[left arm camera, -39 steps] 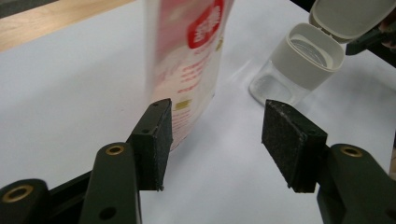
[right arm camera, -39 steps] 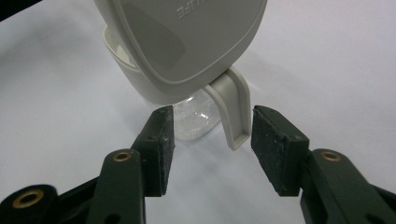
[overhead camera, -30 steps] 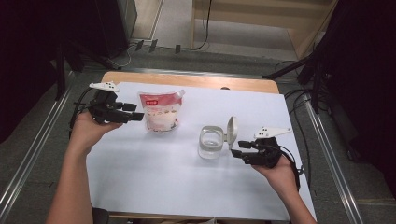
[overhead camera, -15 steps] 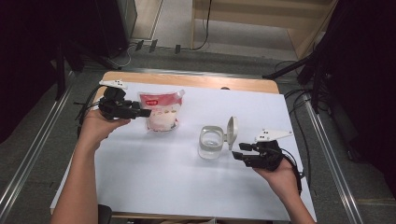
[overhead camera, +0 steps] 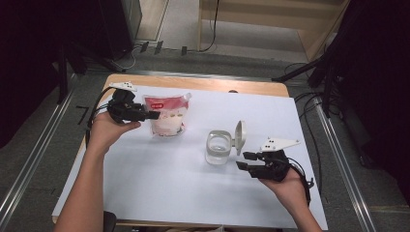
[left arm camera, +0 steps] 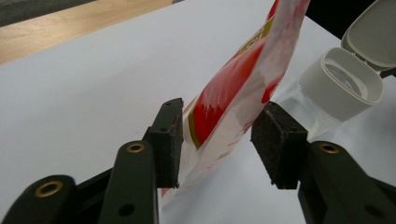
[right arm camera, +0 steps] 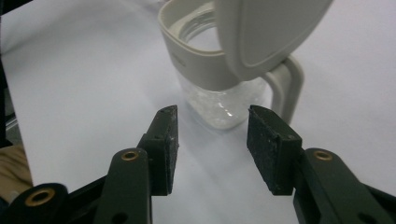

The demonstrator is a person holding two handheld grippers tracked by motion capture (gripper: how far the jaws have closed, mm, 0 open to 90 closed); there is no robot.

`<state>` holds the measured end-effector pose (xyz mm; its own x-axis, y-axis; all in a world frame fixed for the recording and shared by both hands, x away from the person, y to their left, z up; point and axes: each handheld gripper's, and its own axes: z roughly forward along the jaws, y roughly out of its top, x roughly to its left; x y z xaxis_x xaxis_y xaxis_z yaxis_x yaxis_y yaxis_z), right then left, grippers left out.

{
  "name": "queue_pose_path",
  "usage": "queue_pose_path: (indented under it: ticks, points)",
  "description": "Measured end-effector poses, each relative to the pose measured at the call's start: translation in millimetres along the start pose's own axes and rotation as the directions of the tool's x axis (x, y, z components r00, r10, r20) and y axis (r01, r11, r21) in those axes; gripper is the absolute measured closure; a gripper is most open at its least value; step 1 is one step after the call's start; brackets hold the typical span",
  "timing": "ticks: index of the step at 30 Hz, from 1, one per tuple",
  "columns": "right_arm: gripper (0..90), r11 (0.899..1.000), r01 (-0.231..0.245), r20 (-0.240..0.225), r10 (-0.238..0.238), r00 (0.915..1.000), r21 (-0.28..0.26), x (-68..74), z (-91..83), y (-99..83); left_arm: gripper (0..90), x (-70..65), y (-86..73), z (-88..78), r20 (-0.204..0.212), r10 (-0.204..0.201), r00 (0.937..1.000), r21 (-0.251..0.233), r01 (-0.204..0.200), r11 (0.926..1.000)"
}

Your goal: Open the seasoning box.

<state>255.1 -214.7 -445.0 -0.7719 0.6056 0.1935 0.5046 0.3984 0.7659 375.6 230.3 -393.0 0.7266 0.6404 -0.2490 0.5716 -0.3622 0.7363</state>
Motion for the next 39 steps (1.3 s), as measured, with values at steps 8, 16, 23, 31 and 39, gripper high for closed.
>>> queue_pose_path:
  ticks: [8, 16, 23, 31, 39]
  points:
    - [53.6, 0.999, 0.032, -0.028, -0.032, 0.9991, 0.006, 15.0, 8.2, 3.4, 60.3, -0.1, 0.1, 10.6, 0.013, 0.001, 0.9999, 0.001, -0.001, 1.0]
    - [53.5, 0.998, 0.062, -0.054, -0.061, 0.9967, 0.03, 25.5, 20.3, 5.4, 74.3, -5.6, 2.3, 11.1, -0.016, 0.009, 0.9998, 0.025, -0.008, 0.9996]
    - [53.5, 0.996, 0.08, -0.074, -0.077, 0.9943, 0.035, 32.1, 26.6, 6.7, 83.5, -11.6, 6.8, 10.6, -0.029, -0.008, 0.9996, 0.044, 0.009, 0.999]
    - [53.3, 0.996, 0.082, -0.08, -0.079, 0.9936, 0.025, 36.2, 30.9, 8.8, 86.0, -18.3, 11.5, 9.2, -0.044, 0.011, 0.999, 0.053, -0.009, 0.9985]
    - [52.9, 0.998, 0.07, -0.091, -0.069, 0.9934, 0.0, 39.8, 32.9, 14.1, 87.9, -21.6, 15.9, -1.1, -0.011, -0.014, 0.9998, 0.034, 0.015, 0.9993]
